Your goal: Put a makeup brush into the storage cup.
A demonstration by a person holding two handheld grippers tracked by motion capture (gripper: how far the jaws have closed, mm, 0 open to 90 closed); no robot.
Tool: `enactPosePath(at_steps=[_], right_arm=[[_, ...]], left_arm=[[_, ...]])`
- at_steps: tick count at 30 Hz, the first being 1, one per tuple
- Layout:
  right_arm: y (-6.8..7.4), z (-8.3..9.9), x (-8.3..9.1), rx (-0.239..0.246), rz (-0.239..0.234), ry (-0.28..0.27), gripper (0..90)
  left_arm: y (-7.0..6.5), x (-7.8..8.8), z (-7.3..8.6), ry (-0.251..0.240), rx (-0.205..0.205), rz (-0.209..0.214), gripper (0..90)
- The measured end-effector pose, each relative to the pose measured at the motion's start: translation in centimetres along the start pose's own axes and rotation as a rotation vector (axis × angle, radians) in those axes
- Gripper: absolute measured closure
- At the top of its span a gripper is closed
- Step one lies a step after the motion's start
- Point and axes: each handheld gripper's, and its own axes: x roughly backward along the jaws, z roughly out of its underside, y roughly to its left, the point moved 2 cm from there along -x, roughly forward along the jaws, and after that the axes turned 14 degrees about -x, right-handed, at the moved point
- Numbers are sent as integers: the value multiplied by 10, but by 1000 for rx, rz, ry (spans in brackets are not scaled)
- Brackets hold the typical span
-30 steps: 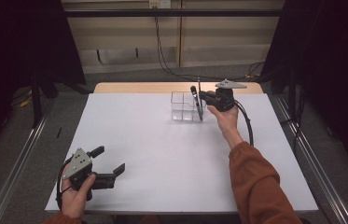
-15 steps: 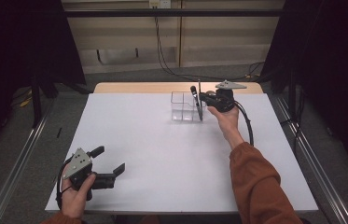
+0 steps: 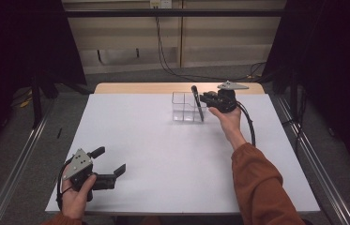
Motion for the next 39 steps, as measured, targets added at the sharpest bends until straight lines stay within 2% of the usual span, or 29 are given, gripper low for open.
enactPosePath(at_steps=[9,13,21,25,28,32,34,39], right_arm=[[3,0,3,6,-27,-14,489],[4,1,5,25,-41,-4,411],[-2,2,13,9,-13,-27,149],[-3,1,18,3,-13,-35,65],[-2,2,21,7,-26,-33,16],[3,2,24,-11,-22,-32,11],[5,2,27,-7,-35,-35,3],[11,5,32,-2,-4,-43,13]], left_arm=[[1,-2,0,5,3,-1,17],[1,-3,0,9,3,-2,17],[3,-5,0,14,11,-8,17],[3,-6,0,14,12,-8,17],[2,-7,0,14,11,-3,17],[2,-6,0,11,5,0,17],[2,-5,-1,7,4,1,17],[1,-5,-2,-2,-3,9,17]])
